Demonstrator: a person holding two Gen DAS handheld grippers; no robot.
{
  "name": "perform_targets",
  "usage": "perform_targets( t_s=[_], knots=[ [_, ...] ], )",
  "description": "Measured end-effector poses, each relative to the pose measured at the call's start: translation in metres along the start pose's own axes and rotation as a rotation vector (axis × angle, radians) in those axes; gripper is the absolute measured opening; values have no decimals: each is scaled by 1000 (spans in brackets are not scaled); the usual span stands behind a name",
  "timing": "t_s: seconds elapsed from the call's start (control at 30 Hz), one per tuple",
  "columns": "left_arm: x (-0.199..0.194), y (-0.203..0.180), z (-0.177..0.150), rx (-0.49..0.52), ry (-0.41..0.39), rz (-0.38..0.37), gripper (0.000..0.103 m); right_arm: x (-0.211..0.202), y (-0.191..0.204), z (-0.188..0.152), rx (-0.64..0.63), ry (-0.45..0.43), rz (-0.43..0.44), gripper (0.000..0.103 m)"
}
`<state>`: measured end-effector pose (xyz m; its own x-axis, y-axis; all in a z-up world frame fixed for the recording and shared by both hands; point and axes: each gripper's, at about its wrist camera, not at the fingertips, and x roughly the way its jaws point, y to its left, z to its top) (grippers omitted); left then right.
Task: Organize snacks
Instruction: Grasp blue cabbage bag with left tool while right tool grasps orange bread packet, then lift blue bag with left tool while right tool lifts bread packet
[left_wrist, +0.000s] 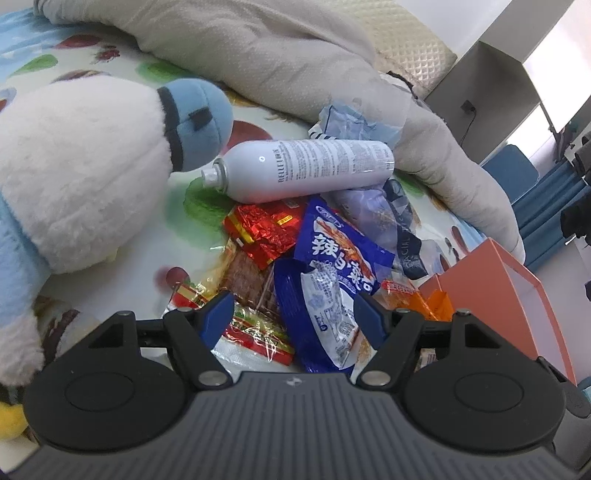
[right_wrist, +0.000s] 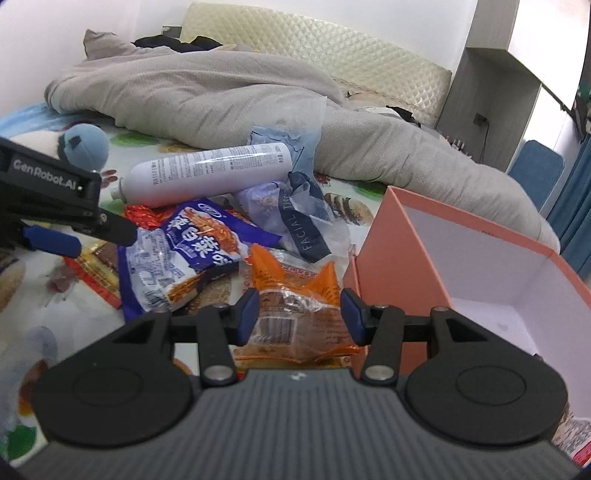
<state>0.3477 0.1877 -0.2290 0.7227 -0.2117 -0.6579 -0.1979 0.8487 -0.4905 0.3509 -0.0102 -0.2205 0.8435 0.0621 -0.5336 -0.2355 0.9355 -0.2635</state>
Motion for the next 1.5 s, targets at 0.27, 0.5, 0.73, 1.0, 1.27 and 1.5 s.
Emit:
perform_targets(
  t_s=[0.27, 0.5, 0.73, 1.0, 1.27, 1.5],
  knots=[
    [14, -6, -1, 3, 20, -11, 75, 16, 3, -2, -29, 33, -5, 52],
    [25, -7, -2, -2, 29, 20, 59, 21, 8, -2, -72, 40, 2, 50],
    [21, -3, -4, -41, 20, -15, 38, 15, 2, 1, -58, 34, 32, 44],
    [-8, -12, -7, -30, -33, -9, 26, -13, 7, 4, -75, 8, 53, 43],
    [-60, -9, -29, -48, -54, 7, 24, -67, 17, -6, -105, -18, 95, 43],
    [-109, -11, -66, -75, -57, 20, 23, -124, 13, -28, -114, -17, 148, 43]
  ],
)
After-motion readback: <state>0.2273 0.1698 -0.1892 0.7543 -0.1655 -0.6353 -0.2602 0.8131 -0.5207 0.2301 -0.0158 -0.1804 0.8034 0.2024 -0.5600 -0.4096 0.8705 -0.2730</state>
